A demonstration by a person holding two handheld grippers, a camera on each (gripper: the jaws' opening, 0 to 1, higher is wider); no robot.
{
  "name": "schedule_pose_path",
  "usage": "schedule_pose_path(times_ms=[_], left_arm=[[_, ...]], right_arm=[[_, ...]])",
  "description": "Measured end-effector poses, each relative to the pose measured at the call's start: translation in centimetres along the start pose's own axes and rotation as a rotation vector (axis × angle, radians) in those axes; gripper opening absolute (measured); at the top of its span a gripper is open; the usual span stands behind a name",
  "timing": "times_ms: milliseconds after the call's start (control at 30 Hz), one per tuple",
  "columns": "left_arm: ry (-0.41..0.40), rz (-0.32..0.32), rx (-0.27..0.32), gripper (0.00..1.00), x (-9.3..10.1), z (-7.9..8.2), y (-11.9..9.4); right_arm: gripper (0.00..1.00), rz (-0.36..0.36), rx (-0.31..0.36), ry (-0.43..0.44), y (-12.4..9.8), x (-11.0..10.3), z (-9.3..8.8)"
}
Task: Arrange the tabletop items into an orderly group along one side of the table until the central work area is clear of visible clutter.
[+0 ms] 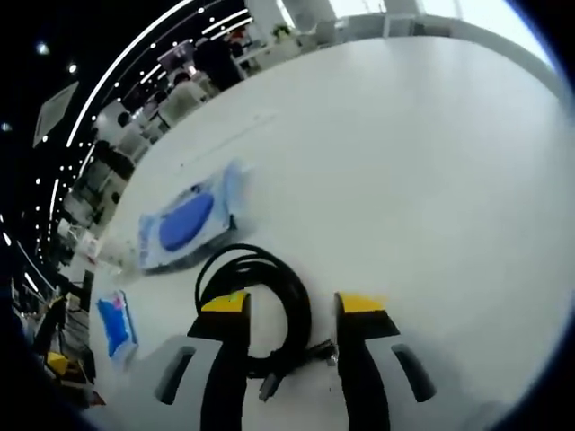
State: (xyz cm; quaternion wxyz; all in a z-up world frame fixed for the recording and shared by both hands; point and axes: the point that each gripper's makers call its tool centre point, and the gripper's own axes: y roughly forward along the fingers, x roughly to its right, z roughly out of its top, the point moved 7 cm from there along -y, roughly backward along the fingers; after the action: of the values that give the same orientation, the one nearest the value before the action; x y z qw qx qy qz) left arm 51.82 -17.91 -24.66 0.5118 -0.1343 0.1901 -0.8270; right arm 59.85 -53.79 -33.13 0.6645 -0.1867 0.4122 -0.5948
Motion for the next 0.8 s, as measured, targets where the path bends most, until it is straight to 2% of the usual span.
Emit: schedule_pose_path(times_ms=[300, 467, 800], left_arm=[[-0.002, -0.001, 0.008, 0.97, -0.1, 0.2, -0.2], [-0.007, 0.005, 0.01, 0.98, -0.3, 0.3, -0.4], [-0.016, 0.048, 0.035, 0.98, -1.7, 0.9, -1.4]], right_arm=[[0.73, -0.019, 0.046, -0.064, -1.2, -1.4, 0.3], [0.83, -0.009, 0.05, -0.099, -1.9, -2.5, 0.0], [0.88, 0.081, 0.047, -0.16, -2.8, -6.4, -1.1]])
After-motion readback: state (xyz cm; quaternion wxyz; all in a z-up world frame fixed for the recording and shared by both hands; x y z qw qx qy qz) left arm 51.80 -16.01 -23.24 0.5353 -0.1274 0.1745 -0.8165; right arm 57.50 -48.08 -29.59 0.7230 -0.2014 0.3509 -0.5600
